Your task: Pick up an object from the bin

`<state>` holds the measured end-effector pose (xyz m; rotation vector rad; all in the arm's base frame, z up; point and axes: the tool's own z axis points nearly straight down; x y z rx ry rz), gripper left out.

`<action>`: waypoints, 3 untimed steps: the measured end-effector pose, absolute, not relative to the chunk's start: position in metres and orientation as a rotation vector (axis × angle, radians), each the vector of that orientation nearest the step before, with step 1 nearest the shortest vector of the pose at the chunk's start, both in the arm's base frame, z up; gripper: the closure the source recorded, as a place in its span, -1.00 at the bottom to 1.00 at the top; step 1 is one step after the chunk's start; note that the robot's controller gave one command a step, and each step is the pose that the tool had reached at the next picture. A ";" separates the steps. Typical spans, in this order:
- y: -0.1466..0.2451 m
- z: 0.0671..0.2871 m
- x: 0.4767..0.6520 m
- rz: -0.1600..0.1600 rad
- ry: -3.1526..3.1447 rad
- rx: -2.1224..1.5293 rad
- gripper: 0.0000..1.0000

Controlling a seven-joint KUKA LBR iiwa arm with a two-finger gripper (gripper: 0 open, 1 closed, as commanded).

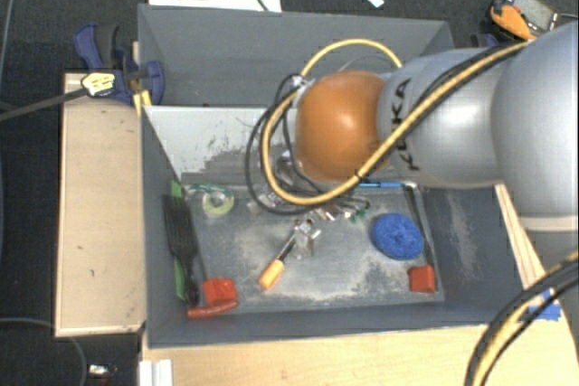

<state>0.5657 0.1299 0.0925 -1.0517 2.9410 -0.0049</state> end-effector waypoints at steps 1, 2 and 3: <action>0.127 0.070 0.551 -0.003 2.878 -1.210 1.00; 0.127 0.071 0.551 -0.003 2.878 -1.210 1.00; 0.127 0.090 0.550 -0.002 2.881 -1.206 1.00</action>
Offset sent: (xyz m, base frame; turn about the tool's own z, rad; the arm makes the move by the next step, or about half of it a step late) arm 0.0000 0.0000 0.0000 0.0000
